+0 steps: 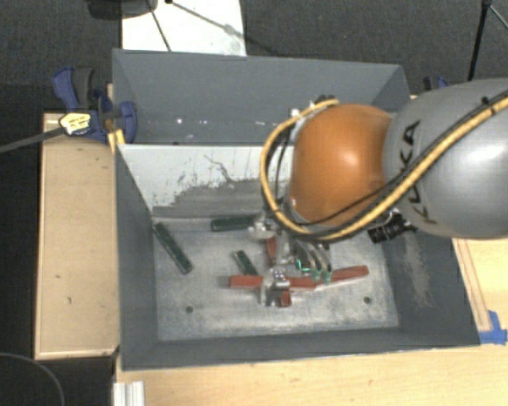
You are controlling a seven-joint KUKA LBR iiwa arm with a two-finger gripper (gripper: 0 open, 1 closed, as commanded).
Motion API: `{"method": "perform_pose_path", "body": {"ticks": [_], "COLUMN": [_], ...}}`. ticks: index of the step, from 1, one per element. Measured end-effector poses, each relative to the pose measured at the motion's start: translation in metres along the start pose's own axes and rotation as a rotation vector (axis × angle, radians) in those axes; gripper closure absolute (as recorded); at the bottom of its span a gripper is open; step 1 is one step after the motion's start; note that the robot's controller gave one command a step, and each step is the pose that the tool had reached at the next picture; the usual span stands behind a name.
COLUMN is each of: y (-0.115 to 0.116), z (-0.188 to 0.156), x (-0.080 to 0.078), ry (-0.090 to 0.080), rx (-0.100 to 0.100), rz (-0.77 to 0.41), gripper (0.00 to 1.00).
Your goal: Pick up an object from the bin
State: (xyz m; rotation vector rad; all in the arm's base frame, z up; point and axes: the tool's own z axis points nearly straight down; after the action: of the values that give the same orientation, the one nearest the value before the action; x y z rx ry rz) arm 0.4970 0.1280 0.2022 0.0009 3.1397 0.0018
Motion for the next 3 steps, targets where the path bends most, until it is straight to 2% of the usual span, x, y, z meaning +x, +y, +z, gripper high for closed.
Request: {"method": "perform_pose_path", "body": {"ticks": [1, 2, 3], "y": [-0.007, -0.031, -0.031], "z": [0.045, 0.124, 0.124], "x": [-0.009, -0.024, -0.023], "ry": [-0.008, -0.017, -0.016], "rx": [-0.002, -0.004, -0.004], "rz": [-0.017, 0.013, 0.015], "gripper": [0.00, 1.00, 1.00]}}
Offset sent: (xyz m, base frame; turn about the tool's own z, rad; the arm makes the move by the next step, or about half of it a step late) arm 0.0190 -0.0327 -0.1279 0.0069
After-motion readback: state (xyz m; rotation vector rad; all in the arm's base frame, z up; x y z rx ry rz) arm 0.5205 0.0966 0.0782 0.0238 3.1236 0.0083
